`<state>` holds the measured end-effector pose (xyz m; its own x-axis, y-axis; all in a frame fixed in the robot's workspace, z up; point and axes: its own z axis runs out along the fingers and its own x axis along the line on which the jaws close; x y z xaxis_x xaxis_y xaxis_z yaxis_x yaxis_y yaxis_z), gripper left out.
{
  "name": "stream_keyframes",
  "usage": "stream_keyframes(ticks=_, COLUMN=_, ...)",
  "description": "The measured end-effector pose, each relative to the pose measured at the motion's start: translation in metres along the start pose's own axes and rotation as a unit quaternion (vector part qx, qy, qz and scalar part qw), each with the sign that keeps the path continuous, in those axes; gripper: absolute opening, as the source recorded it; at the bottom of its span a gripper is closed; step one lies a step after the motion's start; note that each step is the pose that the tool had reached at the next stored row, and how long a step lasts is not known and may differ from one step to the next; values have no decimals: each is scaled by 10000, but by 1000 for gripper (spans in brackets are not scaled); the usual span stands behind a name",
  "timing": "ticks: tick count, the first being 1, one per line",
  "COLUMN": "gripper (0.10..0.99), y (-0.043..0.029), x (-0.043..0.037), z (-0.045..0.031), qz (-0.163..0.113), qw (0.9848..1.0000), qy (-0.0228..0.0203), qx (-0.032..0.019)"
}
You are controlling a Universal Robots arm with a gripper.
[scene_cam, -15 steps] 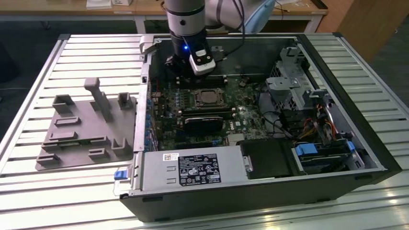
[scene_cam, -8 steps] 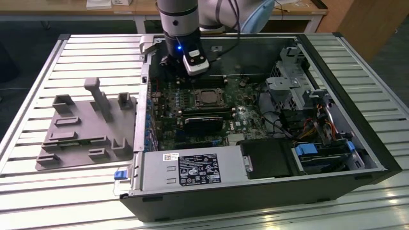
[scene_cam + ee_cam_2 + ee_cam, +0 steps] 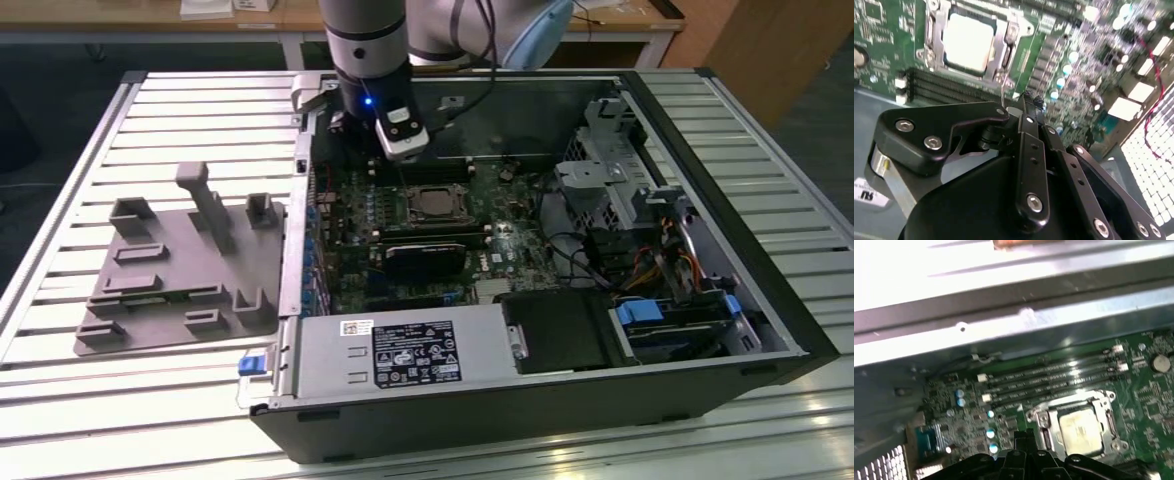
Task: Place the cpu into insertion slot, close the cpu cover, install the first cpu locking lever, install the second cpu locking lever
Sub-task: 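Install the first cpu locking lever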
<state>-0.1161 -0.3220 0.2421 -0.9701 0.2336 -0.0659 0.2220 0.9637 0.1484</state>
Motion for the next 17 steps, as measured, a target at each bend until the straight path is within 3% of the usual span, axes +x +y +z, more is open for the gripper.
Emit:
stream_keyframes(ticks=5, gripper=106, y=-8, x=38, z=-4, qz=17, qw=9995, qy=69, qx=-309)
stream_keyframes(ticks=8, gripper=106, y=-11, x=48, z=-5, qz=20, qw=9990, qy=98, qx=-433)
stream_keyframes(ticks=17, gripper=106, y=7, x=-29, z=4, qz=21, qw=9990, qy=101, qx=-444)
